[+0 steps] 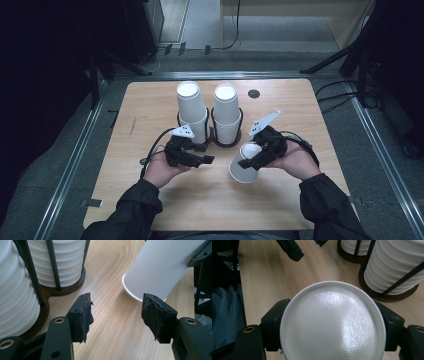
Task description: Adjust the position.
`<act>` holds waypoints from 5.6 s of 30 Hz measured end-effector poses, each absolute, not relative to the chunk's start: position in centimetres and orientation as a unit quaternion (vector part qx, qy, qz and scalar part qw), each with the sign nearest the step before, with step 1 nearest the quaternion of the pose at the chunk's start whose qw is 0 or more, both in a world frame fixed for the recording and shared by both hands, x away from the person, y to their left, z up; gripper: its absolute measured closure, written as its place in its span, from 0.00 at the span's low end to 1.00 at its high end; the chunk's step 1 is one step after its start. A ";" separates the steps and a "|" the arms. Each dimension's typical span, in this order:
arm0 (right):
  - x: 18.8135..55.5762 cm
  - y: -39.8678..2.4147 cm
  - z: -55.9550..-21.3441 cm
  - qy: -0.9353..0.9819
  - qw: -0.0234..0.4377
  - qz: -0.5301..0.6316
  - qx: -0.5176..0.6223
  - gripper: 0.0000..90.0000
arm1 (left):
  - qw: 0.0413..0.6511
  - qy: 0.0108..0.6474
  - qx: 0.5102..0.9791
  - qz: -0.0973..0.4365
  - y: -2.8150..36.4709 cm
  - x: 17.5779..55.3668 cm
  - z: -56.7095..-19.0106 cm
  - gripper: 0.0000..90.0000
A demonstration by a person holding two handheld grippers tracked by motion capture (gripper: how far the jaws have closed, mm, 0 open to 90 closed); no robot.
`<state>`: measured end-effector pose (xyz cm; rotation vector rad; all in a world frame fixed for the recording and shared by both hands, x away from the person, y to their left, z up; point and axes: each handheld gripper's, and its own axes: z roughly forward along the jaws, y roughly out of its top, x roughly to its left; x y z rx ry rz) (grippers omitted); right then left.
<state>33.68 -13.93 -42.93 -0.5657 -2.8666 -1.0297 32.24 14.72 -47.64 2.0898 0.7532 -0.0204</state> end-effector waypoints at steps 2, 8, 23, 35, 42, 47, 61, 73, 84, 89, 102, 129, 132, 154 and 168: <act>33.7 -13.9 -43.3 -0.924 0.025 -0.336 -0.182 0.28 | 0.440 0.303 0.845 -0.011 14.7 32.3 -48.1 0.47; 33.6 -13.6 -44.2 -0.923 0.033 -0.340 -0.176 0.28 | 0.430 0.309 0.847 -0.038 14.5 32.8 -48.8 0.42; 34.1 -12.9 -44.8 -0.902 0.065 -0.387 -0.178 0.28 | 0.402 0.211 0.886 -0.097 12.4 32.1 -49.7 0.11; 33.7 -11.9 -43.8 -0.897 0.080 -0.404 -0.164 0.28 | 0.412 0.180 0.886 -0.118 11.2 31.9 -49.9 0.00; 33.2 -11.0 -43.0 -0.889 0.093 -0.422 -0.153 0.28 | 0.417 0.165 0.886 -0.116 10.4 31.5 -49.9 0.00; 33.2 -10.7 -42.7 -0.879 0.103 -0.441 -0.150 0.28 | 0.424 0.166 0.883 -0.118 10.0 31.5 -50.0 0.00; 33.5 -11.2 -42.7 -0.867 0.123 -0.457 -0.157 0.28 | 0.431 0.162 0.881 -0.105 10.6 31.4 -48.9 0.19; 33.0 -12.0 -42.9 -0.890 0.085 -0.425 -0.138 0.19 | 0.384 0.163 0.904 -0.096 12.3 31.7 -47.4 0.20; 32.5 -12.0 -44.4 -0.910 0.065 -0.390 -0.122 0.20 | 0.330 0.171 0.927 -0.052 13.0 32.0 -47.0 0.20; 32.3 -12.1 -45.1 -0.915 0.063 -0.380 -0.120 0.20 | 0.294 0.168 0.940 -0.049 12.6 32.3 -47.4 0.20; 32.2 -12.1 -45.9 -0.922 0.060 -0.366 -0.113 0.19 | 0.248 0.137 0.956 -0.071 10.6 31.9 -48.7 0.20; 32.1 -10.4 -46.0 -0.938 0.080 -0.328 -0.080 0.27 | 0.286 0.107 0.948 -0.089 10.3 31.6 -49.1 0.00; 32.3 -10.8 -45.9 -0.936 0.081 -0.332 -0.086 0.27 | 0.298 0.112 0.944 -0.087 10.6 31.7 -48.8 0.00; 32.9 -14.3 -44.1 -0.901 0.069 -0.403 -0.143 0.27 | 0.390 0.164 0.904 -0.057 13.0 32.5 -46.9 0.00; 32.6 -13.9 -43.0 -0.877 0.077 -0.455 -0.135 0.27 | 0.434 0.150 0.884 -0.083 11.7 32.2 -47.1 0.00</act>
